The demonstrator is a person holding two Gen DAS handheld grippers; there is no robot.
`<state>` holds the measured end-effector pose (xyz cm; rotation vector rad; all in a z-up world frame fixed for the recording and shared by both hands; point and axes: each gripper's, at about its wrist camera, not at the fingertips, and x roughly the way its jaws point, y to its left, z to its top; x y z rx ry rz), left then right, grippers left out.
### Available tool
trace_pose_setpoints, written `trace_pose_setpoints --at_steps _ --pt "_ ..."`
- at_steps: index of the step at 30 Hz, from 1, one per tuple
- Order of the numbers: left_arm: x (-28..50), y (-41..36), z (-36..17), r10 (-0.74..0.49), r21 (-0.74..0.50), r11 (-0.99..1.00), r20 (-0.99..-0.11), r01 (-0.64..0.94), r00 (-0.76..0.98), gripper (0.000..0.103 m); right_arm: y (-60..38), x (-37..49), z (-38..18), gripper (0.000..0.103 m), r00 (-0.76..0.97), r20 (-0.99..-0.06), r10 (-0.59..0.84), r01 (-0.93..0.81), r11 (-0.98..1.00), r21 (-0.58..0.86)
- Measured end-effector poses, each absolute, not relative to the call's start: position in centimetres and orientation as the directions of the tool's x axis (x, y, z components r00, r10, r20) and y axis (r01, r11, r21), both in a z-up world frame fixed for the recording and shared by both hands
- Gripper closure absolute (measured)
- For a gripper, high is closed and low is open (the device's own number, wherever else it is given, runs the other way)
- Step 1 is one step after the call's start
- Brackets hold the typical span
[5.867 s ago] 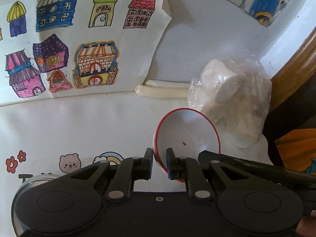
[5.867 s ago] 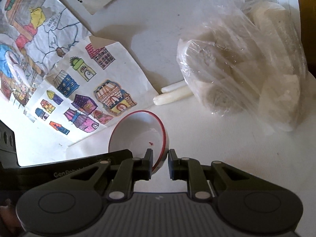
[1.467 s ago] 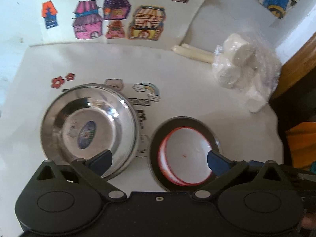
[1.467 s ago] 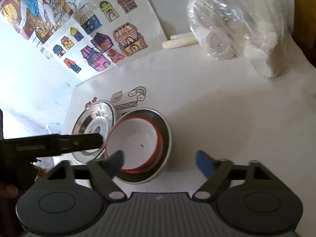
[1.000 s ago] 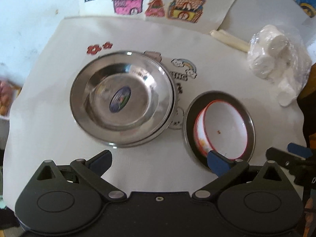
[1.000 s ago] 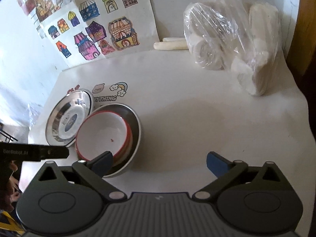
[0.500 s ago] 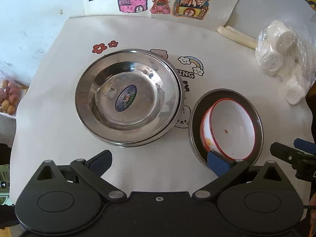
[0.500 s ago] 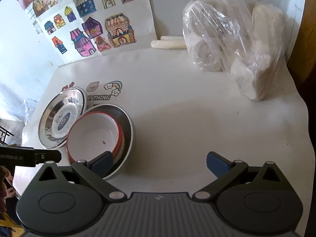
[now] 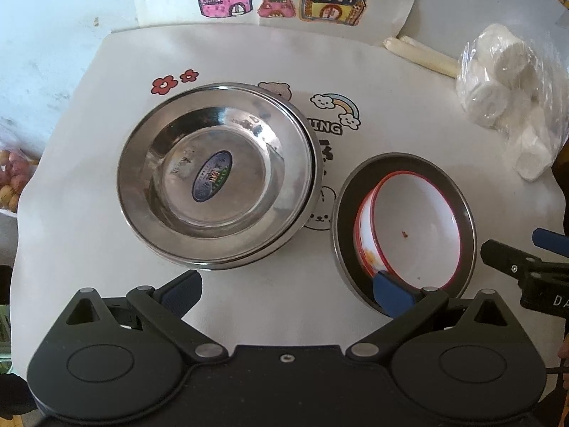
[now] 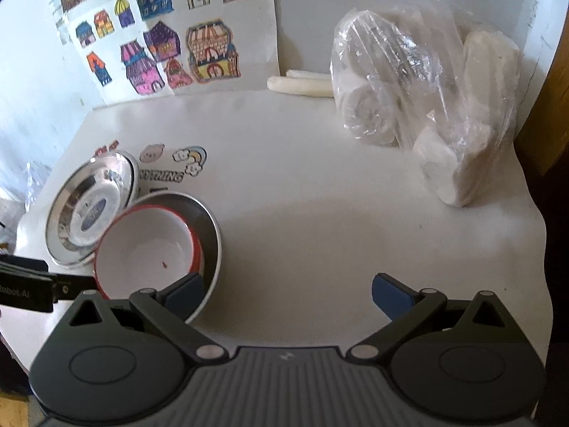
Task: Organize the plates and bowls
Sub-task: 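Reach both grippers to the deep steel bowl rim and close on it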
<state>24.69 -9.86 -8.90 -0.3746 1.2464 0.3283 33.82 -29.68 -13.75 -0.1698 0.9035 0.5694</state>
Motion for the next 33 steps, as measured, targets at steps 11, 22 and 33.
trace_pose_setpoints --at_steps 11,22,33 --pt "25.1 -10.0 -9.7 0.058 -0.071 0.882 -0.965 -0.466 0.256 0.001 -28.6 34.4 -14.1 0.000 0.470 -0.795 0.384 -0.578 0.814 0.052" --pt "25.5 -9.5 -10.8 0.037 -0.088 0.822 -0.978 -0.563 0.207 0.006 -25.4 35.1 -14.6 0.002 0.474 -0.823 0.312 -0.646 0.759 -0.084" --pt "25.8 -9.7 -11.2 0.002 -0.124 0.812 -0.977 -0.571 0.215 0.015 -25.4 35.7 -14.6 0.044 0.378 -0.829 0.413 -0.696 0.717 0.040"
